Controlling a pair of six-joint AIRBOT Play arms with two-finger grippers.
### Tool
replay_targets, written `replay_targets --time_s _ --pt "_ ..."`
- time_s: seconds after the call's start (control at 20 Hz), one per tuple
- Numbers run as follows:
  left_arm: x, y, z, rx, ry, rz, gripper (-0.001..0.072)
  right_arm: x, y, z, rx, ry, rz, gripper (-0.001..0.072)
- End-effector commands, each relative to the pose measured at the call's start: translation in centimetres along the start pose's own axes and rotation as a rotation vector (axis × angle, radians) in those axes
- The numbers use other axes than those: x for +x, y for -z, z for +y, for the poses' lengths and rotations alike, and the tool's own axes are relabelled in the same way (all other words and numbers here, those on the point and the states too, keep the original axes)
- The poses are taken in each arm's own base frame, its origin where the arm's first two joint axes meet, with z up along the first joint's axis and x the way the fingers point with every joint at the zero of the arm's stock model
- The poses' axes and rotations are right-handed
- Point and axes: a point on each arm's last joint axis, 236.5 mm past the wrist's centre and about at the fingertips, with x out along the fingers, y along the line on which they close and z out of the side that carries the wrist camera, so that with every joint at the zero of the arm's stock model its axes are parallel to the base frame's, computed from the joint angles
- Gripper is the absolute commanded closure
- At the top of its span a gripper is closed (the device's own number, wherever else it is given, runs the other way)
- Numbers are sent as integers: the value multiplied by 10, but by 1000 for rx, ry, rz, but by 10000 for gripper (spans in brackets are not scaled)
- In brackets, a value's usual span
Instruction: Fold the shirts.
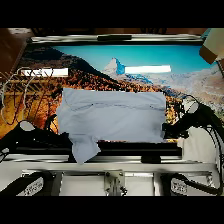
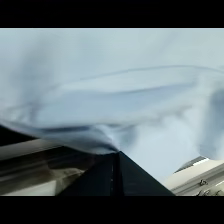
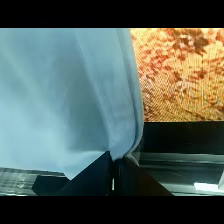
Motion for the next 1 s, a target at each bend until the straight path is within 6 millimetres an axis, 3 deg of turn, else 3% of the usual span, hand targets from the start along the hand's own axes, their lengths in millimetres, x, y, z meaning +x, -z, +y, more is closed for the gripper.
replay_targets --time_s 0.0,0.15,0.25,0.35,0.45,0.55,0.75,0.85,0.95 --pt "-30 -18 -13 197 -28 -31 678 -19 -3 6 -62 -5 -7 645" --pt "-82 -58 -26 267 -68 -159 680 -54 -31 13 -88 -1 -114 645" --pt "-109 -91 -38 300 -87 -276 681 -83 -61 18 -106 9 -243 645" --pt "-129 -129 -48 313 -94 -391 680 -120 -101 22 -106 20 -425 646" --pt "-137 -167 -55 302 -72 -441 680 -144 -131 25 -75 17 -558 646" --pt "-131 -202 -56 287 -46 -427 681 -149 -154 28 -58 -7 -600 646" --pt "-124 -268 -52 224 -19 -433 680 -134 -197 35 -28 -72 -616 646" --pt "-119 -288 -48 194 -12 -433 680 -129 -216 39 -10 -108 -634 645" --pt "-105 -295 -38 162 -7 -403 679 -121 -234 51 -8 -141 -655 645"
